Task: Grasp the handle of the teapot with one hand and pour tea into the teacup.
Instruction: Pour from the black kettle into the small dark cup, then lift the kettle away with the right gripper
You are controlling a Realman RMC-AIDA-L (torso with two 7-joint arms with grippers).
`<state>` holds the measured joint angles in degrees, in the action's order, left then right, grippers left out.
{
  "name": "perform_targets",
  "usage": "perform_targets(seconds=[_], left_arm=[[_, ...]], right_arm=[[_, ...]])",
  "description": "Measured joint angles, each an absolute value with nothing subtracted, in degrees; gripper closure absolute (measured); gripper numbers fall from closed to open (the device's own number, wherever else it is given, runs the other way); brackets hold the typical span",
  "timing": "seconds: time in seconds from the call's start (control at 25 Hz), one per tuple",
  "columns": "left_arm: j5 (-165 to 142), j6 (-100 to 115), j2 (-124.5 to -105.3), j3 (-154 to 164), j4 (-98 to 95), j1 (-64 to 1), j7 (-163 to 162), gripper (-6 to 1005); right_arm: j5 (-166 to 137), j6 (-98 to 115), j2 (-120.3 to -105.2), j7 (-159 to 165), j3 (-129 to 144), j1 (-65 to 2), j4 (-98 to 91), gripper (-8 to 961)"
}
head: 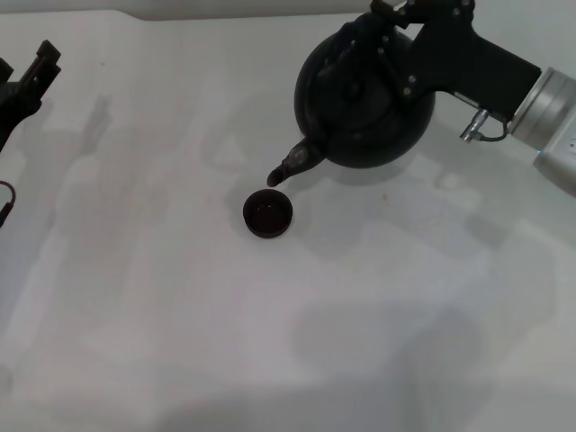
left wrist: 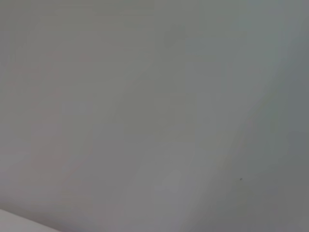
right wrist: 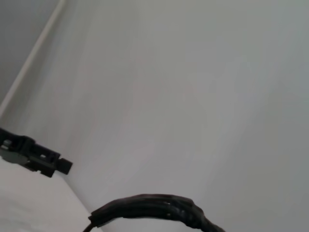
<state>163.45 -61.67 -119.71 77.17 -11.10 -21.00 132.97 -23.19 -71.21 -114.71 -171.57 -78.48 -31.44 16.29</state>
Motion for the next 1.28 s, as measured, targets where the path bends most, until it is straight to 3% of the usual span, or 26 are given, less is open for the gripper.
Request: perform_targets(seconds=[1.28], left_arm=[[163.54,-61.71,-119.71,77.16,-10.99,-21.27,132.52,109]], right_arm=[[-39.5,-66.06,-115.23,-171.65,-89.08,-29.96,23.76,833]])
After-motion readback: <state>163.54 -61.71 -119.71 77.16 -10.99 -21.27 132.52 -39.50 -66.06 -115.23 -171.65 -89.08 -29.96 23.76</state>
